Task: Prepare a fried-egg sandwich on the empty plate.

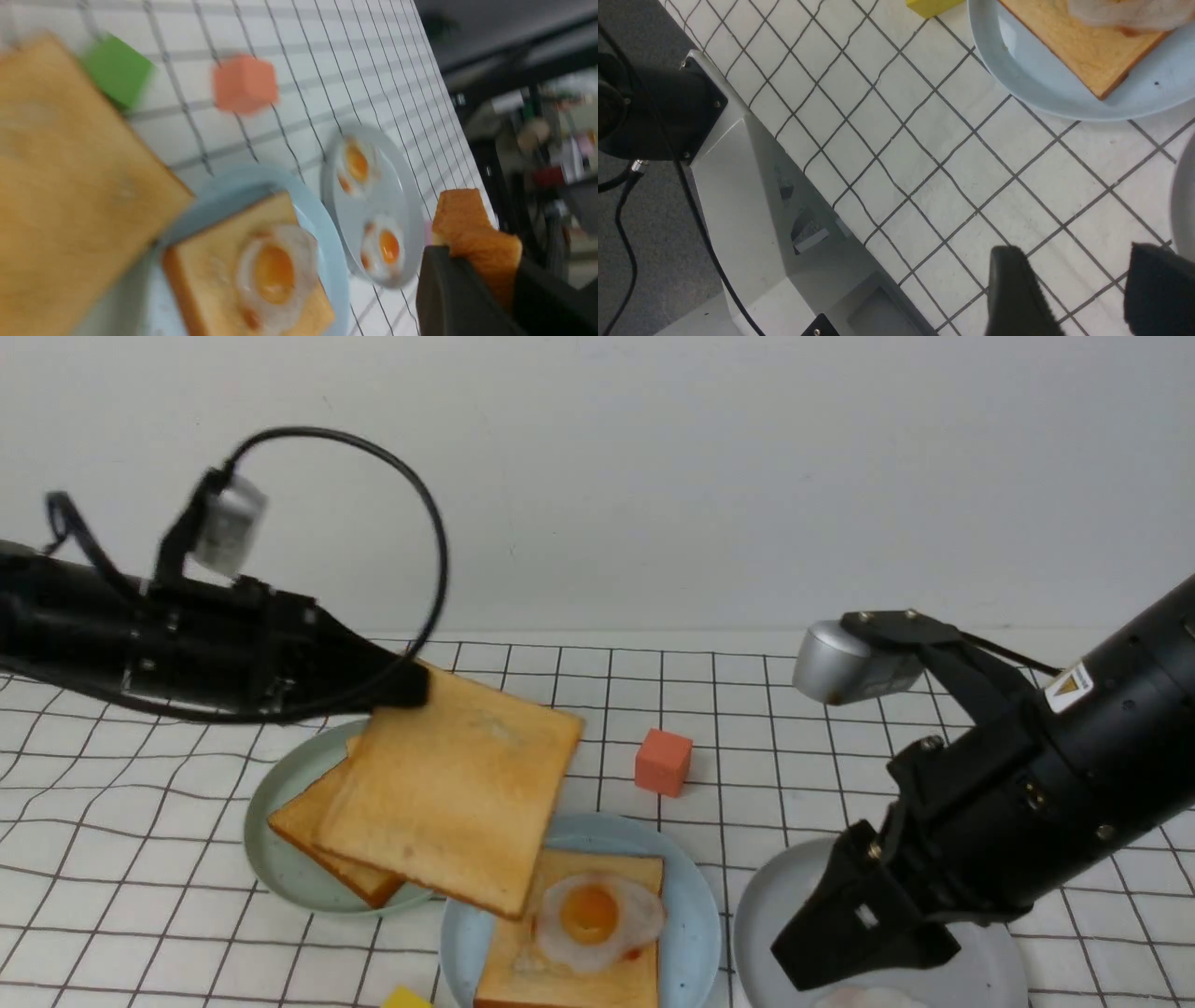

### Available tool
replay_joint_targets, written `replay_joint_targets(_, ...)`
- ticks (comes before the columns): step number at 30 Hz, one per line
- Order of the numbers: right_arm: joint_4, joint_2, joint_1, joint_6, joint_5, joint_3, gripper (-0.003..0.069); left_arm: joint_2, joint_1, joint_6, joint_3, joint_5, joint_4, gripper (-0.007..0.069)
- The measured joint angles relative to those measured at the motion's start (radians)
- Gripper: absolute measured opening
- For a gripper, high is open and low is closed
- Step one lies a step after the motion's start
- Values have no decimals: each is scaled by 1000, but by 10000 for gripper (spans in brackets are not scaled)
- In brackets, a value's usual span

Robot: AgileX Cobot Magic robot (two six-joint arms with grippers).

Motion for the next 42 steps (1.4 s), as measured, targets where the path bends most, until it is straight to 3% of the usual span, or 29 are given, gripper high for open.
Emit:
replay_joint_targets(7, 0, 0, 0, 0, 29, 0, 350, 110, -182, -8, 0, -185, 3, 74)
replay_joint_targets(16, -9, 0, 0, 0, 49, 0, 350, 191, -196, -30, 0, -288, -63, 90)
replay_joint_targets(18, -19, 0, 0, 0, 49, 0, 350, 194, -196, -48, 0, -288, -55, 131)
replay_joint_targets(28, -27, 0, 0, 0, 46, -10, 350, 170, -196, -112, 0, -277, 37, 547)
replay_joint_targets(32, -31, -4, 0, 0, 40, -16, 347, 98, -196, -189, 0, -321, 104, 617)
replay_joint_targets(35, -48, -20, 0, 15, 29, -16, 328, 48, -196, -281, 0, -355, 198, 623)
replay_joint_targets(38, -104, -70, 0, 81, -2, -16, 260, -36, -196, -442, 0, -382, 353, 593)
replay_joint_targets(40, -203, -138, 0, 193, -38, -16, 152, -109, -196, -539, 0, -372, 429, 541)
replay_joint_targets(42, -245, -170, 0, 245, -53, -12, 109, -147, -196, -560, 0, -351, 444, 504)
